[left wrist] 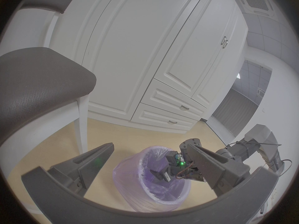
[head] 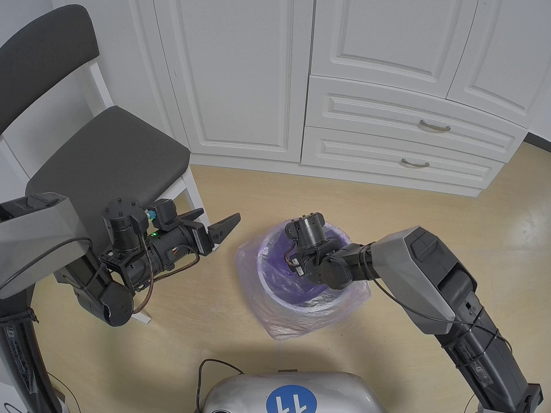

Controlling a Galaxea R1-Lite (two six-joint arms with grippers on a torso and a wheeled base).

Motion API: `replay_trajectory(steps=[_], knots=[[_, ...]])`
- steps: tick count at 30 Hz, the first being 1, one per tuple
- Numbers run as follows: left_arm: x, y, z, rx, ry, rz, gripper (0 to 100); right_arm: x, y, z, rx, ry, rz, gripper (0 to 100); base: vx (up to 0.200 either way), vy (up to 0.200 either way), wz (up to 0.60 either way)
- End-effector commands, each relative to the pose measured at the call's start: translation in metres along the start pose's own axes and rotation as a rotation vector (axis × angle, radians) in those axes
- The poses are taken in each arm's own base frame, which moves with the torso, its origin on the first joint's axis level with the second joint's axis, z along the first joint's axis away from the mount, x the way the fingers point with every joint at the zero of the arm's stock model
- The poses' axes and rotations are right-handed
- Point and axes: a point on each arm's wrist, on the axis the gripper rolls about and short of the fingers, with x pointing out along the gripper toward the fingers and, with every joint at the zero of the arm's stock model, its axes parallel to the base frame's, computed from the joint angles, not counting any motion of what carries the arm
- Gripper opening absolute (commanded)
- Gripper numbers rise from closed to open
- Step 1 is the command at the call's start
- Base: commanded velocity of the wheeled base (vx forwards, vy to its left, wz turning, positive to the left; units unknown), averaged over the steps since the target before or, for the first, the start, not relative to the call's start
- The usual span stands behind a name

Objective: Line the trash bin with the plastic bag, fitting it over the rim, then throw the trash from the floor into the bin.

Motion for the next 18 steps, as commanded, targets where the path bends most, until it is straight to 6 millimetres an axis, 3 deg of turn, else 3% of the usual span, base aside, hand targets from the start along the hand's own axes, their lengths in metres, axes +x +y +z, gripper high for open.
replay_trajectory(steps=[1,7,11,16,18], knots=[[0.004,0.003,-0.007,-0.007,0.017,0.005,100,0.009,0.000,-0.003,0.034,-0.045,-0.011,100,0.000,0.000,0.00],[0.008,0.009,-0.027,-0.006,0.069,0.017,100,-0.008,0.005,0.010,0.031,-0.067,0.006,100,0.000,0.000,0.00],[0.012,0.011,-0.054,0.038,0.144,0.037,100,-0.034,0.009,-0.009,-0.056,0.026,0.044,100,0.000,0.000,0.00],[0.019,0.012,-0.079,0.049,0.196,0.087,100,-0.040,0.008,-0.021,-0.080,0.065,0.052,100,0.000,0.000,0.00],[0.023,0.018,-0.100,0.088,0.244,0.148,100,-0.043,0.004,-0.025,-0.085,0.085,0.051,100,0.000,0.000,0.00]])
